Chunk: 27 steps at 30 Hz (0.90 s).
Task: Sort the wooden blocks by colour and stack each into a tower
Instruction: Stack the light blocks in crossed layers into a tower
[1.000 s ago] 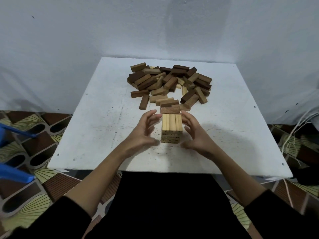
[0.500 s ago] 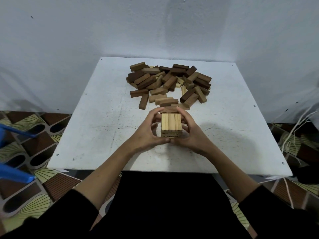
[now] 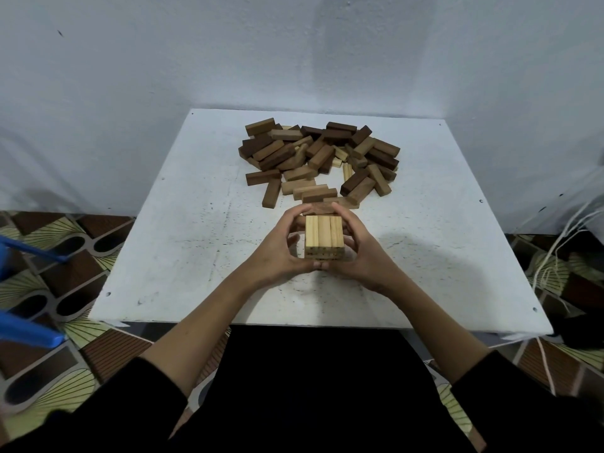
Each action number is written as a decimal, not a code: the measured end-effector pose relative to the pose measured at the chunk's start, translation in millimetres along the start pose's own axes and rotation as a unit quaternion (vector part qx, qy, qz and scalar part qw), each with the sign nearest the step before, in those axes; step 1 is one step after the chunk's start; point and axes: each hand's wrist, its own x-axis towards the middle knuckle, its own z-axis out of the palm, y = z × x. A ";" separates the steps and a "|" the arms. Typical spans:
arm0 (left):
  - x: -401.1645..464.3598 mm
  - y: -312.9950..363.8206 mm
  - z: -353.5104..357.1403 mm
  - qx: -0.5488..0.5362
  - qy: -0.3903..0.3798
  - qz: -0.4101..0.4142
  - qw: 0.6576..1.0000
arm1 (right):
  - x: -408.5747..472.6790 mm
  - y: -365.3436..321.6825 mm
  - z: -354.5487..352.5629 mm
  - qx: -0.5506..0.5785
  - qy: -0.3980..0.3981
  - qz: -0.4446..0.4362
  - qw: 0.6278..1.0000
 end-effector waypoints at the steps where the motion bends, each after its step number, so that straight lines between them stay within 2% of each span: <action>1: 0.2 0.0 0.1 0.001 0.000 0.000 1.000 | 0.3 0.5 0.2 0.000 0.000 0.000 1.000; 27: -0.6 -5.8 1.8 0.009 0.007 0.002 1.000 | 2.0 4.6 -2.4 -0.001 -0.013 -0.012 1.000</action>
